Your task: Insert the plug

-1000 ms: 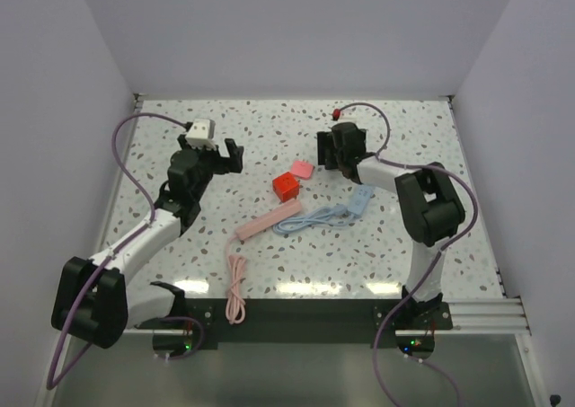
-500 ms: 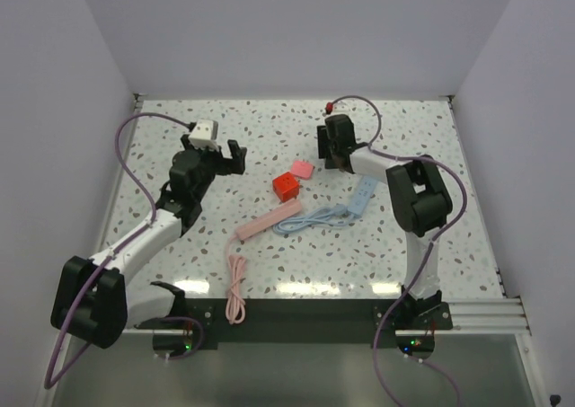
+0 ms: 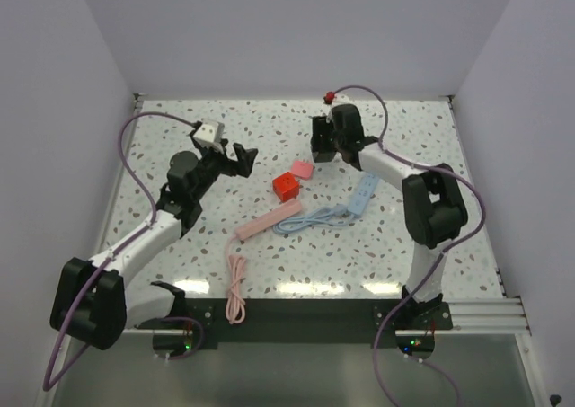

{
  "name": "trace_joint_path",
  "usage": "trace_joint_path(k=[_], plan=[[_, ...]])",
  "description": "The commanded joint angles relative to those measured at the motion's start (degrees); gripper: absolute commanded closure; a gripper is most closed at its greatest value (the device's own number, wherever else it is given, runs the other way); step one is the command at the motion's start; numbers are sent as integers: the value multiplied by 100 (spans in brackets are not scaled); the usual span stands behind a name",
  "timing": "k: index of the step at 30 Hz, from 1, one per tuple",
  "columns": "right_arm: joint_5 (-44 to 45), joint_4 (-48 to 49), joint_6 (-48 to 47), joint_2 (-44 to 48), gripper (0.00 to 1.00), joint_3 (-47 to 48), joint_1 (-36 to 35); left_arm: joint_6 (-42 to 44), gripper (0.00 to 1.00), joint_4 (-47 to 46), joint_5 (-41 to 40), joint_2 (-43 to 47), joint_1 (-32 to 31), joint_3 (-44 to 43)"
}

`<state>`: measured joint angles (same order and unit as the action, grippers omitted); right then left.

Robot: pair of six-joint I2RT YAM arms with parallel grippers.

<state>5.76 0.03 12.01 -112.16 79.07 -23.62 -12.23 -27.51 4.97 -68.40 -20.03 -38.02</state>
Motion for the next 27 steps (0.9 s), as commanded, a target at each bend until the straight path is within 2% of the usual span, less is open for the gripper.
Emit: trace_joint_path(k=[1, 6, 7, 10, 15, 17, 20, 24, 27], plan=[[-1310, 768, 336, 1176, 100, -93, -11, -7, 0, -808, 1039, 318, -36, 128], [-2525, 1384, 793, 1907, 100, -628, 15, -279, 0, -1493, 2119, 739, -36, 461], [-2971, 1725, 1046, 2004, 100, -716, 32, -341, 0, -1590, 2270, 767, -27, 497], [-3518, 2587, 1661, 2399, 100, -1121, 76, -710, 0, -1986, 2788, 776, -36, 559], [-4416, 4395, 2882, 2725, 100, -1745, 85, -1920, 0, -3531, 3649, 390, -36, 682], [-4591, 4794, 3140, 2734, 100, -1895, 85, -2291, 0, -4293, 3791, 179, -36, 734], [-4706, 5567, 3667, 2699, 100, -2079, 76, -2767, 0, -4833, 3853, -32, -36, 726], [-4856, 6787, 4483, 2559, 100, -2238, 59, -2960, 0, -4966, 3634, -182, -36, 735], [-4909, 7289, 4783, 2471, 100, -2273, 33, -3232, 0, -5290, 3555, -323, -36, 708]])
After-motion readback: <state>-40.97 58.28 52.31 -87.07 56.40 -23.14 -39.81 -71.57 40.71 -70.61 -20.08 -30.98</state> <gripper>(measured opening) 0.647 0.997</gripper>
